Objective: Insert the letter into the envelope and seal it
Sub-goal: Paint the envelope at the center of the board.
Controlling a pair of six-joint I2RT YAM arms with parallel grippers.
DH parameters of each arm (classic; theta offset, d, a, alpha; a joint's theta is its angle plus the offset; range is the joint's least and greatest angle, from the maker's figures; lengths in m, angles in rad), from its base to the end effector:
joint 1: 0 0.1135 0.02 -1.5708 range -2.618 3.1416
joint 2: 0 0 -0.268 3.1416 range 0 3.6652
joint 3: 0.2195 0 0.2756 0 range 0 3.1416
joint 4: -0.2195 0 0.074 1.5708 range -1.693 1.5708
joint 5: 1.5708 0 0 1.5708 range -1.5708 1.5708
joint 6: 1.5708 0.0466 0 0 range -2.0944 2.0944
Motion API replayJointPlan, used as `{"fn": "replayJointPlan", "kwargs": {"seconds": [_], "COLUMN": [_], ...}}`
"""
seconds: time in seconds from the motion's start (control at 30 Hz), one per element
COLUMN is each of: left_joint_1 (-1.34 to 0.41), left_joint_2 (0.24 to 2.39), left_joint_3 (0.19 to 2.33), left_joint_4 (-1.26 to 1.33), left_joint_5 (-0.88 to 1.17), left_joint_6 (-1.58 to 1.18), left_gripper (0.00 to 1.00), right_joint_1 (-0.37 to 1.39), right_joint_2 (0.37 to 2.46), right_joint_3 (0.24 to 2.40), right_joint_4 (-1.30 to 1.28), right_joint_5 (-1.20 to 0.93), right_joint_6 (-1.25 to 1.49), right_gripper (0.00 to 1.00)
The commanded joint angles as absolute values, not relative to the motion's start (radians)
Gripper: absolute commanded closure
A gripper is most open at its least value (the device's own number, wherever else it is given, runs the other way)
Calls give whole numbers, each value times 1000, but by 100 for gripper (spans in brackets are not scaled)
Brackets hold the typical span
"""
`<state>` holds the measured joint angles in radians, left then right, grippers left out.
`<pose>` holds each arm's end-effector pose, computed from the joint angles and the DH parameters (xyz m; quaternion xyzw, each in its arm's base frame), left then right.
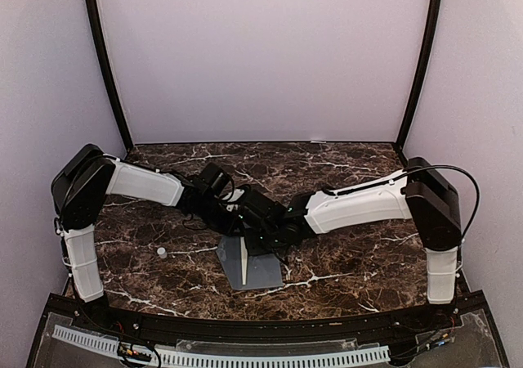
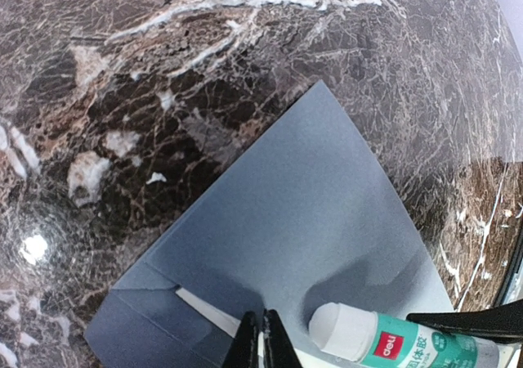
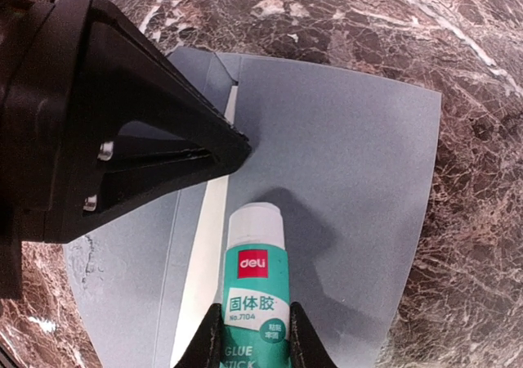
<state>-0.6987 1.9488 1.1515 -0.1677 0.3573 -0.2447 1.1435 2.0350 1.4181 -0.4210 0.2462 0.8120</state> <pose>0.3086 -0.2806 0.1153 0.2630 0.9033 -0.2845 0.1844 0.1988 0.4091 0.1438 -0.1261 0.9496 0.1505 0.2443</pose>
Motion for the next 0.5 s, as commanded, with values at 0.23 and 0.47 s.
{"fn": "replayJointPlan", "kwargs": {"seconds": [0.23, 0.47], "left_joint_1": [-675, -656], "left_joint_2": [1833, 1662], "left_joint_3": [1085, 1032], "left_joint_4": [-219, -143], "left_joint_5": [263, 178], "left_joint_6": [-244, -233], "left_gripper": [89, 84], "right_joint_1": [1138, 1141], "right_joint_2": [1760, 1525], "right_joint_3": [1235, 1031], "right_joint_4": [-341, -285], "right_joint_5": [201, 199], "right_joint_6": [803, 844], "right_gripper": [100, 100]}}
